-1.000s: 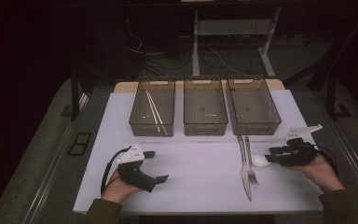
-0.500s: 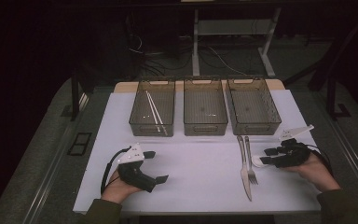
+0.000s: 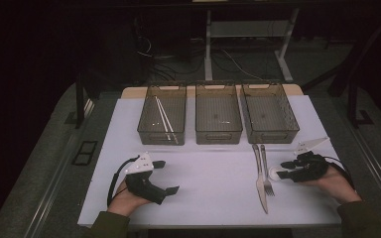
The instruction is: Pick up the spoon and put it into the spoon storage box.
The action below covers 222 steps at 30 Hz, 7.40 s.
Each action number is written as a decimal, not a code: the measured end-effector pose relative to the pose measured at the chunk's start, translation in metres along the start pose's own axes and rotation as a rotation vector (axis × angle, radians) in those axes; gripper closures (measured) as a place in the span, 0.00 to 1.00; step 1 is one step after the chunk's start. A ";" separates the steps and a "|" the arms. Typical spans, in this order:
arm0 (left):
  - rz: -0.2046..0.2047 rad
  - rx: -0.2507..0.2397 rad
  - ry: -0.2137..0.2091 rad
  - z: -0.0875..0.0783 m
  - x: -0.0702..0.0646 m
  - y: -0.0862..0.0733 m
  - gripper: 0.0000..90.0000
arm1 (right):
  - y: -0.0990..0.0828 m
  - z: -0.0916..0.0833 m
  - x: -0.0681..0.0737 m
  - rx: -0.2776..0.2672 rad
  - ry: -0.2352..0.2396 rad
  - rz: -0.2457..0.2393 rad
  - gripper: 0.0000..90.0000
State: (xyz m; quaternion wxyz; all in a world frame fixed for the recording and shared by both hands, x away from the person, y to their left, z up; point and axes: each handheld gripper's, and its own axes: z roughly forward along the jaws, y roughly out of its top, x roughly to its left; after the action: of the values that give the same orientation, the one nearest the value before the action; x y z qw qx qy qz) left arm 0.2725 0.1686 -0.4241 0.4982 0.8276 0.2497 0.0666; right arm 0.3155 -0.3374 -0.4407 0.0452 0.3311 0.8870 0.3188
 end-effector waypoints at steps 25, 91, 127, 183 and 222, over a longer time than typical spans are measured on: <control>0.006 0.003 0.001 0.000 0.000 0.000 0.00 | -0.005 -0.004 0.011 0.041 0.020 -0.118 0.87; -0.006 -0.024 -0.011 0.001 0.004 -0.002 0.00 | 0.068 -0.027 0.007 -0.222 0.020 0.053 0.89; -0.009 -0.035 -0.013 0.000 0.003 -0.001 0.00 | 0.151 -0.012 0.008 -0.263 -0.032 0.040 0.89; -0.016 -0.058 -0.023 -0.002 0.005 -0.001 0.00 | 0.237 0.109 0.006 -0.087 -0.002 0.020 0.89; -0.019 -0.050 -0.020 -0.002 0.004 -0.001 0.00 | 0.216 0.057 0.010 -0.215 0.032 0.085 0.38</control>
State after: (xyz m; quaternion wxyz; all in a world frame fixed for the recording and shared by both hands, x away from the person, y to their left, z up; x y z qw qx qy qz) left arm 0.2748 0.1722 -0.4246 0.5217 0.8132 0.2509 0.0597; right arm 0.4448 -0.1759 -0.3556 0.0526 0.3564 0.8334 0.4192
